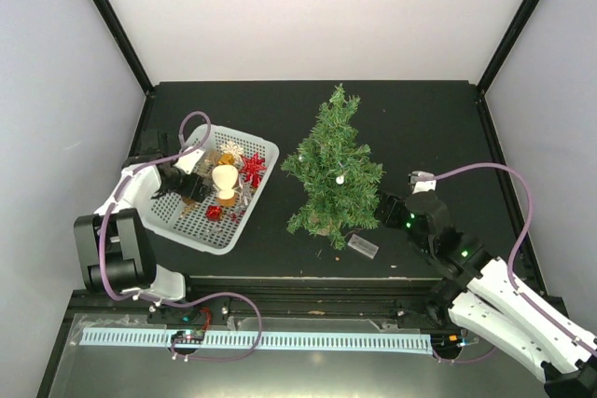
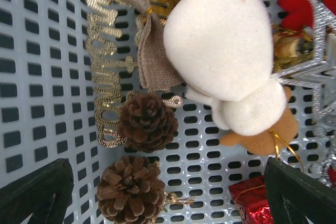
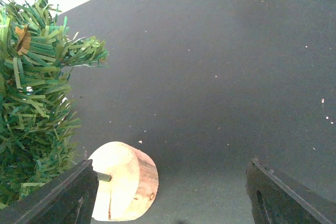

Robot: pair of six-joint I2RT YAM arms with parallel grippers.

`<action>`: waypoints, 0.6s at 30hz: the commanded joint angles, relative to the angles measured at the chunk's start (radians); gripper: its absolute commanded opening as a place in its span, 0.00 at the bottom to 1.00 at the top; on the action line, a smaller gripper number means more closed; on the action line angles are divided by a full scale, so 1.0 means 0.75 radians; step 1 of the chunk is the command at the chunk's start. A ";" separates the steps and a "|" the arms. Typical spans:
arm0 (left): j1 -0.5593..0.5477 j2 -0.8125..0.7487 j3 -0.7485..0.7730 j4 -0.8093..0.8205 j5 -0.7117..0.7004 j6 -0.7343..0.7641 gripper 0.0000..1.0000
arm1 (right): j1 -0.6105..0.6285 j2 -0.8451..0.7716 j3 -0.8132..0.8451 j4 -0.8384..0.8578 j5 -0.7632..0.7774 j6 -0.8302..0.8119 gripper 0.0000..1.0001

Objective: Decorate the small christmas tree

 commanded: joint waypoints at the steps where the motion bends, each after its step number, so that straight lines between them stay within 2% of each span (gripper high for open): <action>1: 0.017 -0.099 0.022 -0.039 0.173 0.166 0.99 | -0.027 -0.020 -0.021 0.079 -0.061 -0.046 0.78; 5: 0.014 -0.121 0.141 -0.161 0.470 0.404 0.99 | -0.076 0.008 -0.016 0.107 -0.145 -0.089 0.78; 8: -0.003 -0.038 0.286 -0.277 0.644 0.595 0.98 | -0.091 0.052 0.004 0.120 -0.191 -0.101 0.78; 13: -0.096 0.208 0.627 -0.569 0.665 0.847 0.93 | -0.097 0.097 0.025 0.139 -0.256 -0.103 0.78; 18: -0.188 0.442 0.900 -0.837 0.602 1.086 0.89 | -0.110 0.139 0.059 0.138 -0.312 -0.118 0.78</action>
